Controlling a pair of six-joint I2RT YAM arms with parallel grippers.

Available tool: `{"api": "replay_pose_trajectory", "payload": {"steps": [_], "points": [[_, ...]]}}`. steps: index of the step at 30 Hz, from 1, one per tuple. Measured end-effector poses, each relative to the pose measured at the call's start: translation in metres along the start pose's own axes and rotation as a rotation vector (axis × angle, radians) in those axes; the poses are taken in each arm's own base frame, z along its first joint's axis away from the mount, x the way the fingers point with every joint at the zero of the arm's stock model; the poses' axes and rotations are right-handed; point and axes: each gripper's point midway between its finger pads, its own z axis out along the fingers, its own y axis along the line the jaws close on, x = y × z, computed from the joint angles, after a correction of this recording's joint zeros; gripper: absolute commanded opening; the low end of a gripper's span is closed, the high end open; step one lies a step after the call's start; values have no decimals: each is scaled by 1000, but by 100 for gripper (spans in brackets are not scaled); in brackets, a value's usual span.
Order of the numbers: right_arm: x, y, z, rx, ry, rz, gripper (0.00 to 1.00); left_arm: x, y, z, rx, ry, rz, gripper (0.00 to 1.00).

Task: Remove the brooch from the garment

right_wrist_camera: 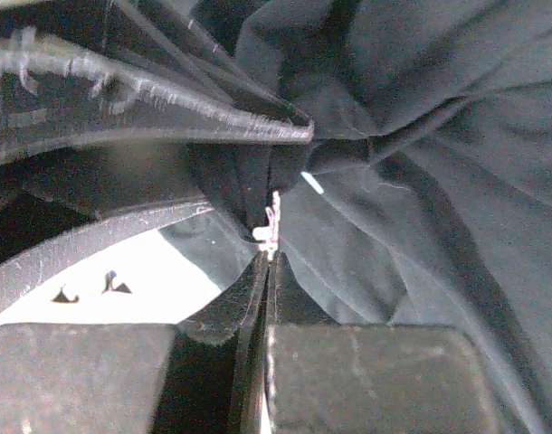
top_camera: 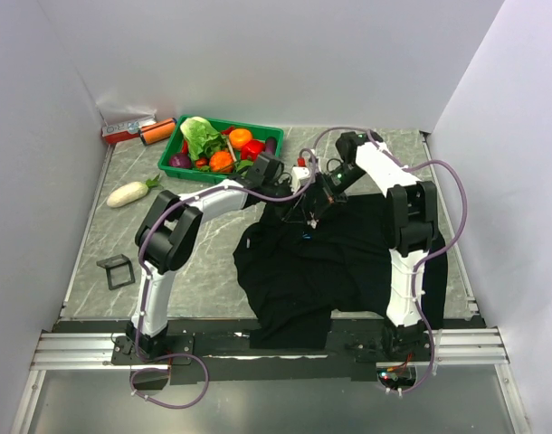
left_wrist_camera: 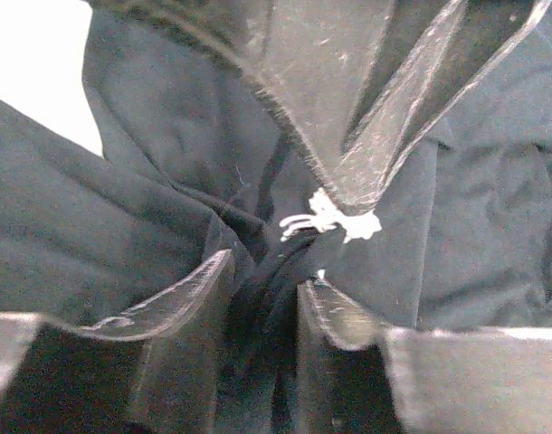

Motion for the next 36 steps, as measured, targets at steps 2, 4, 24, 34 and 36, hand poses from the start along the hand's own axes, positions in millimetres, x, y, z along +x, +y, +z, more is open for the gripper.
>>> {"api": "replay_pose_trajectory", "payload": {"steps": [2,4,24,34,36], "points": [[4,0,5,-27,15,-3,0,6,-3,-1,18,6,-13,46],[12,0,13,-66,41,4,0,13,-7,-2,47,15,-34,51],[51,-32,81,-355,187,146,0,37,-42,21,245,69,-86,73],[47,-36,80,-401,152,146,0,55,-45,40,213,131,-27,67],[47,-36,80,-402,151,142,0,56,-44,40,212,133,-17,66]]}}
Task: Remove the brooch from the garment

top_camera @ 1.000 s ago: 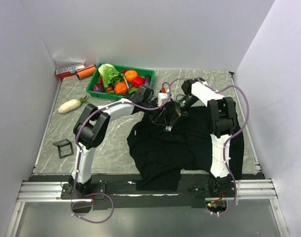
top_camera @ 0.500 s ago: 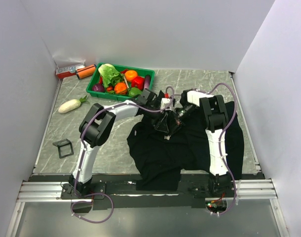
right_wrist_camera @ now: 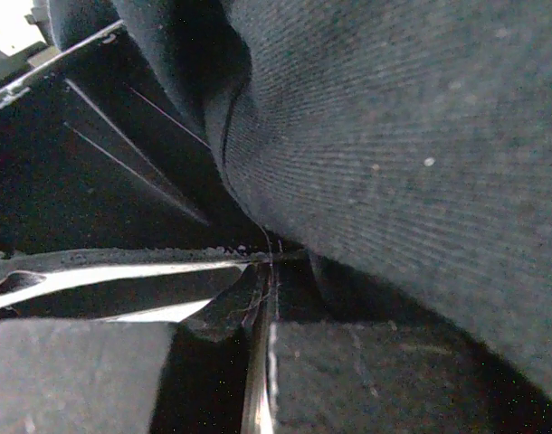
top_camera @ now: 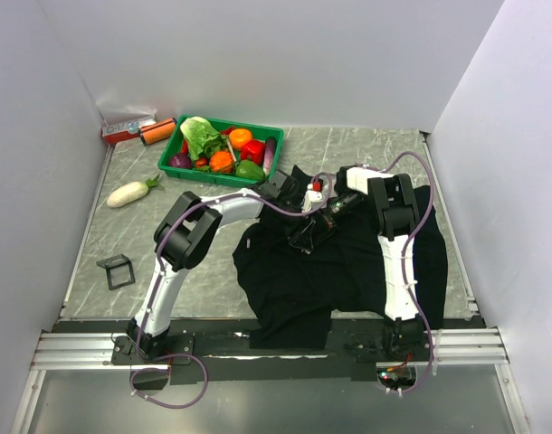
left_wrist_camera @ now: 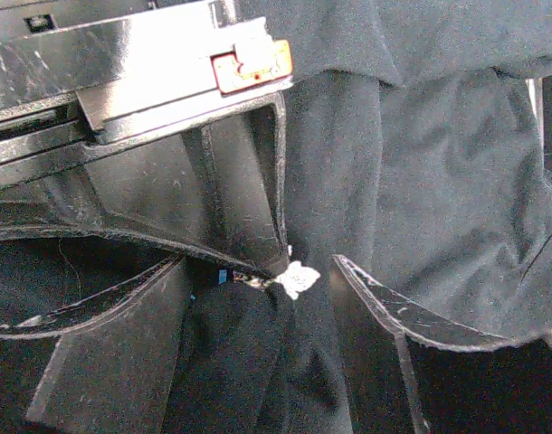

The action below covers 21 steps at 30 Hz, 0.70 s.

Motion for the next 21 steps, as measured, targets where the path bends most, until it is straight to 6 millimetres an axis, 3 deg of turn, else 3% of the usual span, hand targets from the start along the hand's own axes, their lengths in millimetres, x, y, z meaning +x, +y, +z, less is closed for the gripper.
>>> {"api": "replay_pose_trajectory", "payload": {"steps": [10,21], "points": [[0,-1,0,-1,0,-5,0,0,11,-11,-5,12,-33,59],[0,-1,0,-1,1,-6,0,4,14,-14,-9,21,-23,59]]}}
